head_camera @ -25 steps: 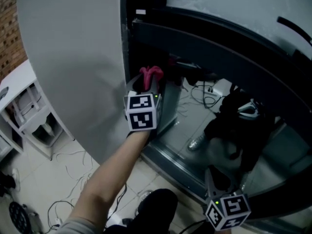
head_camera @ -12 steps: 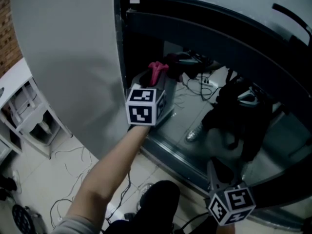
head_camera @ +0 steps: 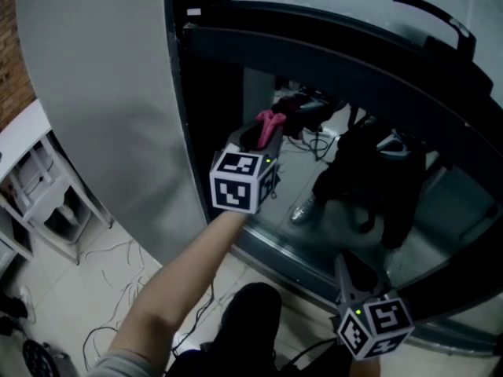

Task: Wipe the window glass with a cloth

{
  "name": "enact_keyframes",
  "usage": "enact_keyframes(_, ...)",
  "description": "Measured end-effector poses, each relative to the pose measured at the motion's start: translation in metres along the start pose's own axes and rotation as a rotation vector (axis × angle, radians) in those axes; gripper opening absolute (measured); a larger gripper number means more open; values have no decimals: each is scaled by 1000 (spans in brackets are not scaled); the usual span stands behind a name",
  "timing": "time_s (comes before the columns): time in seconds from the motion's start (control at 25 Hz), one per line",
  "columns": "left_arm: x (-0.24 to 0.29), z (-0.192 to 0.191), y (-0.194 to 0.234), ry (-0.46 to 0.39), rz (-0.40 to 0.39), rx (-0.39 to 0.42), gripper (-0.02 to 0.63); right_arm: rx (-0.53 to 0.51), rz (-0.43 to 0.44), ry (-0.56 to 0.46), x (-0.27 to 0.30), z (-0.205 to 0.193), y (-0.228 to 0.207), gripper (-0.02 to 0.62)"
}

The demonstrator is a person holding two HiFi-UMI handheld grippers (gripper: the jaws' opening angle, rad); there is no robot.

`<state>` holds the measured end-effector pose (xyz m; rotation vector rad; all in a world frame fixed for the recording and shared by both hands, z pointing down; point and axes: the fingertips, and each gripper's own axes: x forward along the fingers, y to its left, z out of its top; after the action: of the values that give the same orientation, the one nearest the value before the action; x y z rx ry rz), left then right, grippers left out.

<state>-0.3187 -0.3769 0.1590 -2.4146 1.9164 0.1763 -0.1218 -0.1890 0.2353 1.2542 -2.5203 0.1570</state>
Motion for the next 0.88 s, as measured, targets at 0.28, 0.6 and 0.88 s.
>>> enact_keyframes(0.28,-1,-3,-48,6,-79,-10,102,32,-45,-8,-22,-8,-15,25)
enact_keyframes(0.6,-4,-16,-113,32,-178,-30,101,68,-137,-22,-59,-14,-41,25)
enact_keyframes(0.88,-10,-17,-164,47,-248,-54,101,83,-209,-33,-99,-19,-62,25)
